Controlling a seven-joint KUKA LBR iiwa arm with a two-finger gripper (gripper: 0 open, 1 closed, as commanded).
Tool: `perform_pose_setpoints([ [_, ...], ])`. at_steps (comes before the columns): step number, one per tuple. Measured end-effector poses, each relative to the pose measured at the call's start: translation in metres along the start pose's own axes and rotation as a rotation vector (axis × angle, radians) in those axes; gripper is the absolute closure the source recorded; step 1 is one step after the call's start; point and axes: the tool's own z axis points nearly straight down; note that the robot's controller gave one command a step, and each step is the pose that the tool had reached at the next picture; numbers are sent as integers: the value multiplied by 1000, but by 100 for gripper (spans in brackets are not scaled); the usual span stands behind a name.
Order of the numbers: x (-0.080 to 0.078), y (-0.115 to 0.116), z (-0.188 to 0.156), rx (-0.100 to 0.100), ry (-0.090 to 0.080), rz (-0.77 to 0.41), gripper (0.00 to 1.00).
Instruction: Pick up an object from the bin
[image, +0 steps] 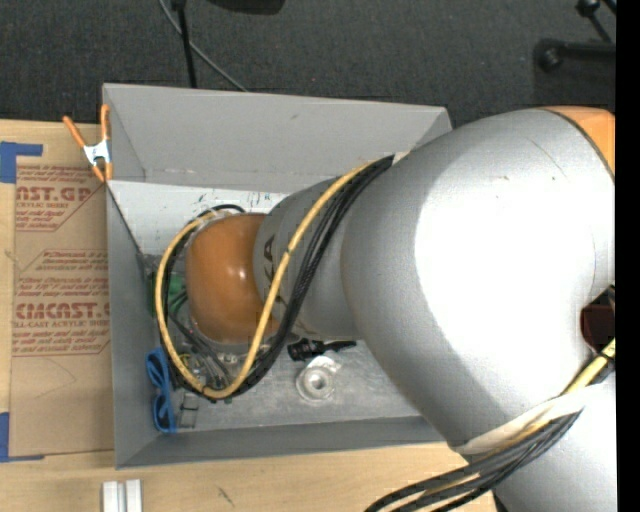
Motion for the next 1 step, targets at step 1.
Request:
perform_pose_setpoints([
  [1,-11,-14,-35,-2,-7,170,0],
])
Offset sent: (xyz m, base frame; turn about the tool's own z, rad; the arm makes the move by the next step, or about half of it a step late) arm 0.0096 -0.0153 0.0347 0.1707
